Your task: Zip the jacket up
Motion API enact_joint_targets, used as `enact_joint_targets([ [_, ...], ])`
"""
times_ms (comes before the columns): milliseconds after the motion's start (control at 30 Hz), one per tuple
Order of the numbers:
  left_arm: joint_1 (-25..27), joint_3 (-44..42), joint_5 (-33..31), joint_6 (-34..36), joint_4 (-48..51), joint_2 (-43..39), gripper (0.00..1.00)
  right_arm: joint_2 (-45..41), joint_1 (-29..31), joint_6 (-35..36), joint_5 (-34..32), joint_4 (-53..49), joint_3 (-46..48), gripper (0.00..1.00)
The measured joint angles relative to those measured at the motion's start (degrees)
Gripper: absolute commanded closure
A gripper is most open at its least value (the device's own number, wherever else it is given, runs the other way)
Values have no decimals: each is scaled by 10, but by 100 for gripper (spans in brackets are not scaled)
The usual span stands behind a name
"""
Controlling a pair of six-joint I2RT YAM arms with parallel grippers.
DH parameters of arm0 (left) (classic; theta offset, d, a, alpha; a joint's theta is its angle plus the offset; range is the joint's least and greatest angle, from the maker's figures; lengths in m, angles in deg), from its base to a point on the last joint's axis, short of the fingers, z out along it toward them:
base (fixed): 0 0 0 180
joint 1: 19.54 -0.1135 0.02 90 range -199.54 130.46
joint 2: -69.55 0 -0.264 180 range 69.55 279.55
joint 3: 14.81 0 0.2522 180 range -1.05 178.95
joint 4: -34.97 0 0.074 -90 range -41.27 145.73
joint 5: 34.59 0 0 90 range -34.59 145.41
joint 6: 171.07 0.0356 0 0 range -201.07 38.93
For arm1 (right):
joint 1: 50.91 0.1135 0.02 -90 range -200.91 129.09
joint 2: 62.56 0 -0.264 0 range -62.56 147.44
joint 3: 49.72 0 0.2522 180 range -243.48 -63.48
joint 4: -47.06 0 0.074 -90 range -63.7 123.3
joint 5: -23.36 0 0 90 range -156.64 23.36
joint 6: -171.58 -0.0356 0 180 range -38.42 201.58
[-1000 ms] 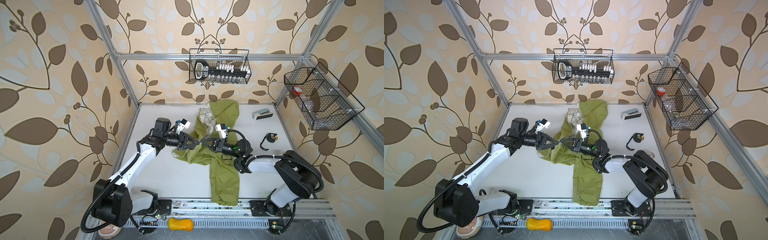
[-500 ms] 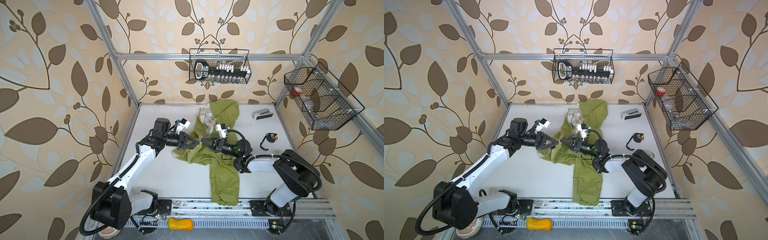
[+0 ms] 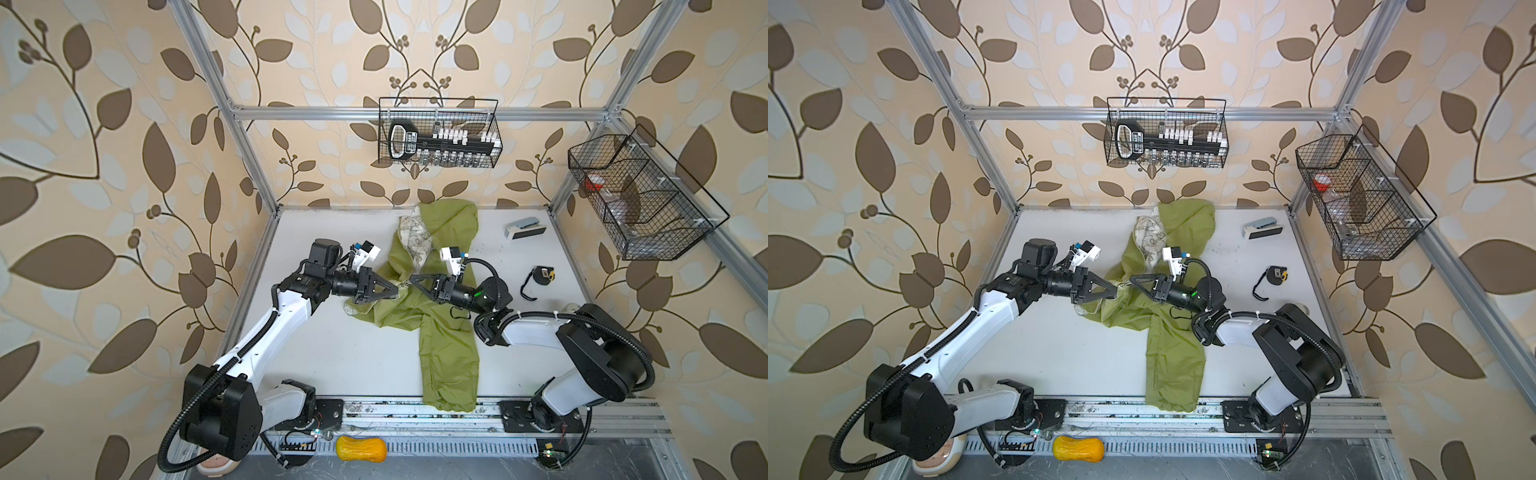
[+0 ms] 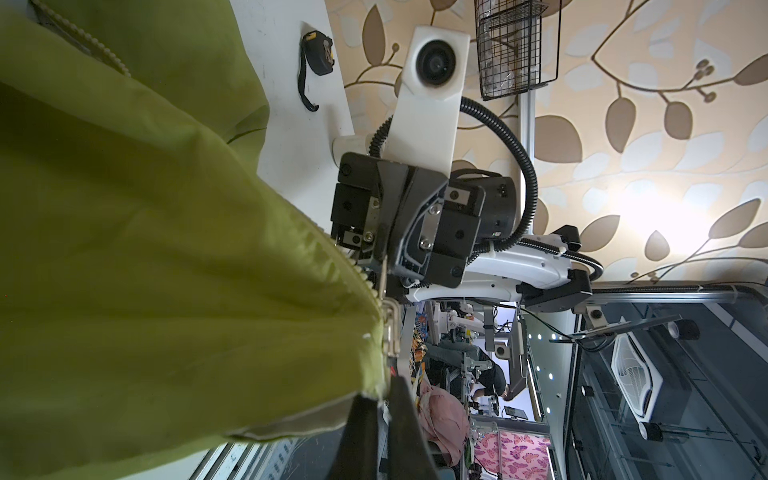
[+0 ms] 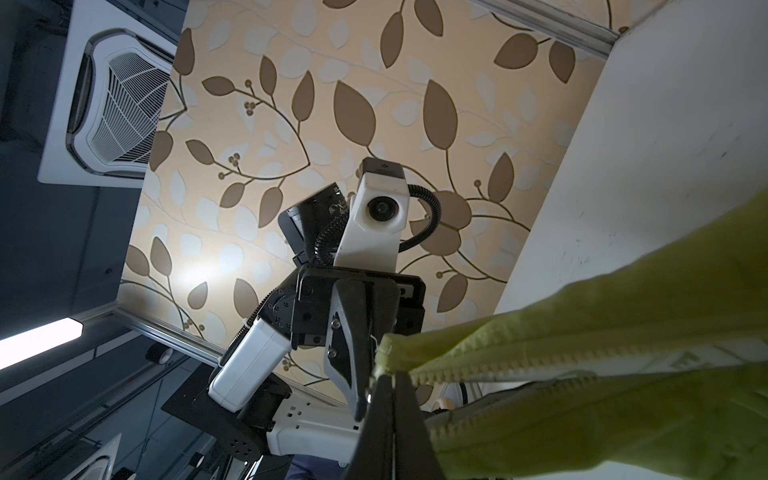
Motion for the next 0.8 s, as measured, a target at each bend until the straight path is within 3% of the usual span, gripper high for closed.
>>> enact_joint_targets([
  [300,-3,5,-15,7,13,-6,100,-28,-1,31,3,-56,0,100],
  [733,-46,4,-48,11,27,-56,100,-74,-23,95,-12,-163,10,100],
  [800,-47,4,-42,8,27,-50,80,-76,-23,99,-12,-170,10,100],
])
